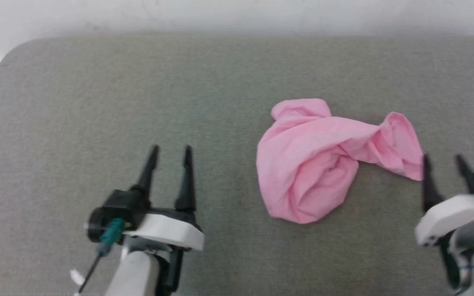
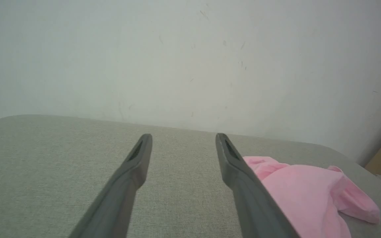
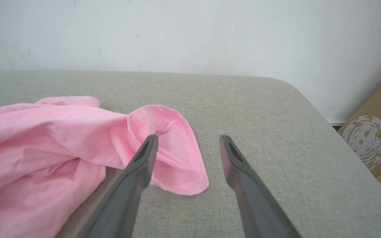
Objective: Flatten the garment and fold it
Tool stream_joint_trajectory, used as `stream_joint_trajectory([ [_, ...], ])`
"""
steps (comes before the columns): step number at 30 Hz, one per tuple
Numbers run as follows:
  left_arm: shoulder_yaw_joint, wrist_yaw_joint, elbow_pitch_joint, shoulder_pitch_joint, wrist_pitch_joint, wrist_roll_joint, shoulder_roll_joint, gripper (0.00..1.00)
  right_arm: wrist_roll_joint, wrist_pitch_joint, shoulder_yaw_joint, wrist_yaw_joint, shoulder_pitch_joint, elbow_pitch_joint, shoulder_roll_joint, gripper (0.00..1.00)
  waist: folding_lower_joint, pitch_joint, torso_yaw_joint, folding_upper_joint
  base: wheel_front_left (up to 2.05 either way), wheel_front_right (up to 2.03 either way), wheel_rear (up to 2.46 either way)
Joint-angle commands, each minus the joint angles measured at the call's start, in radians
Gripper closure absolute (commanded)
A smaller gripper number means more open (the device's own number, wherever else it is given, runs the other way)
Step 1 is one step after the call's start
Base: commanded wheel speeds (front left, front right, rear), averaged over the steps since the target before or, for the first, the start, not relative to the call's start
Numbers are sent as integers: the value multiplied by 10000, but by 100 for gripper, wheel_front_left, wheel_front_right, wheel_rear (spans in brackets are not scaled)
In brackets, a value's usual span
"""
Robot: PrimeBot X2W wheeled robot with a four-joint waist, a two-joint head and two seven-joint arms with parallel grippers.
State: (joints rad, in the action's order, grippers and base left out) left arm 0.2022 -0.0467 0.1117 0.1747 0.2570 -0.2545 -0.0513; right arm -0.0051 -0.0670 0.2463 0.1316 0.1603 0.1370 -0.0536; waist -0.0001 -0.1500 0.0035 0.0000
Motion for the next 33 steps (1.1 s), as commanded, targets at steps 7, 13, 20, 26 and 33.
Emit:
stream_joint_trajectory([
  [7, 1317, 81, 1923, 1436, -946, -937, 11, 0, 1039, 886, -1624, -9, -999, -673, 31, 0, 1, 1, -995, 0, 0, 0, 0],
  [13, 2136, -234, 3352, 2620, -3025, -1455, 11, 0, 1341, 943, -2299, -9, -975, -784, 32, 0, 1, -213, -1587, 0, 0, 0, 0],
  [20, 2604, -701, 4569, 2997, -5909, -1401, -164, 0, 1603, 1007, -2601, -9, -823, -738, 33, 0, 1, -443, -1989, 0, 0, 0, 0],
  [26, 2880, -55, 4263, 2617, -7368, -1919, -305, 100, 1737, 1049, -2635, -9, -778, -631, 33, 0, 1, -494, -1871, 0, 0, 0, 0],
  [33, 1820, -1197, 3099, 2344, -4474, -1595, -614, 100, 1711, 1188, -2713, -9, -545, -660, 33, 0, 1, -448, -1320, 0, 0, 0, 0],
])
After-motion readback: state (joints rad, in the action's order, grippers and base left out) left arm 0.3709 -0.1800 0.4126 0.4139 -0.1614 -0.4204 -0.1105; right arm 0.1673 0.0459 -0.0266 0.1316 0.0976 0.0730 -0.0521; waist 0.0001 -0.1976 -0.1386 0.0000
